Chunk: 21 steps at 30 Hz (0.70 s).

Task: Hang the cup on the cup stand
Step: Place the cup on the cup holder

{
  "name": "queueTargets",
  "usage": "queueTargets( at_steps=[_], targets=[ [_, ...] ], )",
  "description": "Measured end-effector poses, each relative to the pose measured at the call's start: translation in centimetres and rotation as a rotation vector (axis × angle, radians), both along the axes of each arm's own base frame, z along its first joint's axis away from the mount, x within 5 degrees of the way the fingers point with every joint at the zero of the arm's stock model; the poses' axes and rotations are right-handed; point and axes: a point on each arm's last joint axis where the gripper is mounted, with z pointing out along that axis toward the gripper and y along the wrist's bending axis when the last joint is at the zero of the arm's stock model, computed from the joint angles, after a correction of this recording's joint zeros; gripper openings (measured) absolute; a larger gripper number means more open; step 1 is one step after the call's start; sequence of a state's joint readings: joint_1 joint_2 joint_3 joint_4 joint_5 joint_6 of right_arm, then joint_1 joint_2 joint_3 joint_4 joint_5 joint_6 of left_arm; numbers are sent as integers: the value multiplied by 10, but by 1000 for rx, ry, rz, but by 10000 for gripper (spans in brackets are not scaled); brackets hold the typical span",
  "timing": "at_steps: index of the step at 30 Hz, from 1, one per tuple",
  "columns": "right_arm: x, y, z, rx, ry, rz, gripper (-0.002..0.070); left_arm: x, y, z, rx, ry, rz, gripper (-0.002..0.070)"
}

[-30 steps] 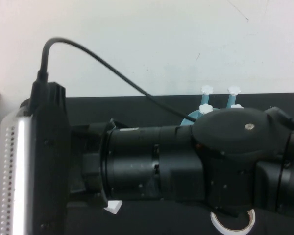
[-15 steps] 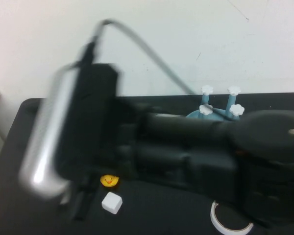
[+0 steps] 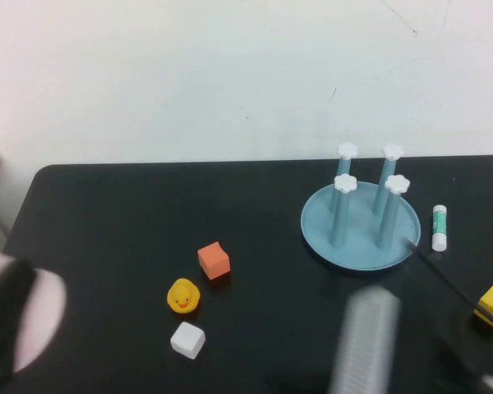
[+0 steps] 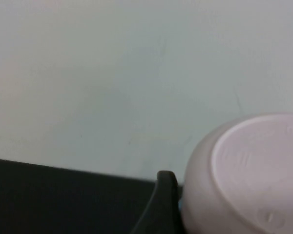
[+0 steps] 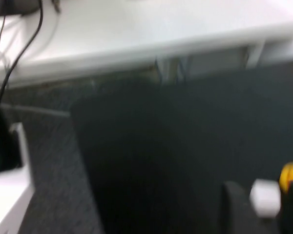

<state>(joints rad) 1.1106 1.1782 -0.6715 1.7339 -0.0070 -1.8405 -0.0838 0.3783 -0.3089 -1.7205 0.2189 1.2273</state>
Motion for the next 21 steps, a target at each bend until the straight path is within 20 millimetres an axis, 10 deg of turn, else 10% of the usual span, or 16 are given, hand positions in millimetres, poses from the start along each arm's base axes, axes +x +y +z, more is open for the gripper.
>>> queueTargets(
  at_steps=[5,15,21],
  targets=[
    [-21,-38,-23,-3,61,-3,39,25,-15,14,329,-76,-140,597],
    [-58,-55,0,103,61,291,2,90,-36,82,495,-237,-314,597],
    [-70,-71,16,-368,10,543,1,127,-42,109,474,-266,-346,597]
  ],
)
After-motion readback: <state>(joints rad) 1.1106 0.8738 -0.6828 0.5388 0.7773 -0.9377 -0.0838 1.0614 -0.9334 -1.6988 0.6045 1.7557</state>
